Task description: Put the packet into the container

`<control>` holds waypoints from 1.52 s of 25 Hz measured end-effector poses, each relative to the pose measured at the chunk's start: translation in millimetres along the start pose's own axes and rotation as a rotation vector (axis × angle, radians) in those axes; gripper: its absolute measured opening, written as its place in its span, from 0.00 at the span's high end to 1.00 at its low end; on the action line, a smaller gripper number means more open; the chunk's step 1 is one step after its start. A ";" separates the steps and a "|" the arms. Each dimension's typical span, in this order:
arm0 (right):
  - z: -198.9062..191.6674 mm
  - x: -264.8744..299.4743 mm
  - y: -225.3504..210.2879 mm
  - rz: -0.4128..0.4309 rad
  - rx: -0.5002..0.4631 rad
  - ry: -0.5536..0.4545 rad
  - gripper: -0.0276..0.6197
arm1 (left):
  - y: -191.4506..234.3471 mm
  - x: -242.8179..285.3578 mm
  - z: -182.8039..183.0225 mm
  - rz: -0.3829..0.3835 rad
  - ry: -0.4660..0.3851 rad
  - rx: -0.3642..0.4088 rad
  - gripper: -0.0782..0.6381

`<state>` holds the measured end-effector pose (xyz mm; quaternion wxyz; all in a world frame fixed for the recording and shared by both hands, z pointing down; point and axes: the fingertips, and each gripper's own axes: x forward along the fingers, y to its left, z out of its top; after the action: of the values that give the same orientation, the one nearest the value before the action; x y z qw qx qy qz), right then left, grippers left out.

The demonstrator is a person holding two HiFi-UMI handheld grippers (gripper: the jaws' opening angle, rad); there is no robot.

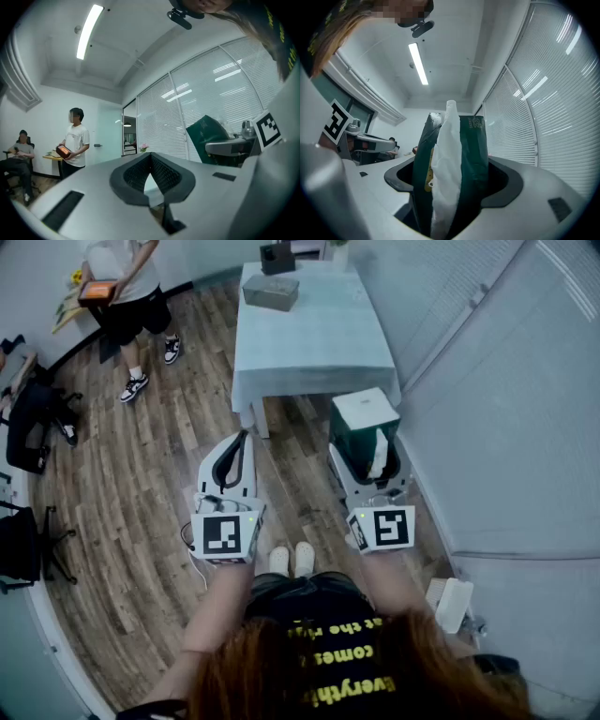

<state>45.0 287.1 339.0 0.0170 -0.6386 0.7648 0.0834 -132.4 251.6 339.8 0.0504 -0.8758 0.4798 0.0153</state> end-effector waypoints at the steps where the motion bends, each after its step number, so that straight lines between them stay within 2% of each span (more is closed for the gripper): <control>1: 0.5 0.0 -0.1 0.002 -0.002 -0.003 0.35 | -0.5 0.1 2.0 0.002 0.000 0.000 0.89; 21: 17.4 -8.3 -5.0 0.019 0.038 -0.047 0.35 | -4.7 -6.4 2.2 0.007 0.010 -0.015 0.89; 30: 19.1 -4.3 -40.4 0.033 0.060 -0.056 0.35 | -18.0 17.0 8.6 0.038 0.010 -0.007 0.89; 38: 22.5 -0.7 -47.9 0.064 0.069 -0.063 0.35 | -25.8 24.4 15.1 0.051 0.007 -0.012 0.89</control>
<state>90.3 283.0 311.9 0.0607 -0.6097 0.7865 0.0774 -97.2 246.4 324.9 0.0429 -0.8635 0.5022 0.0162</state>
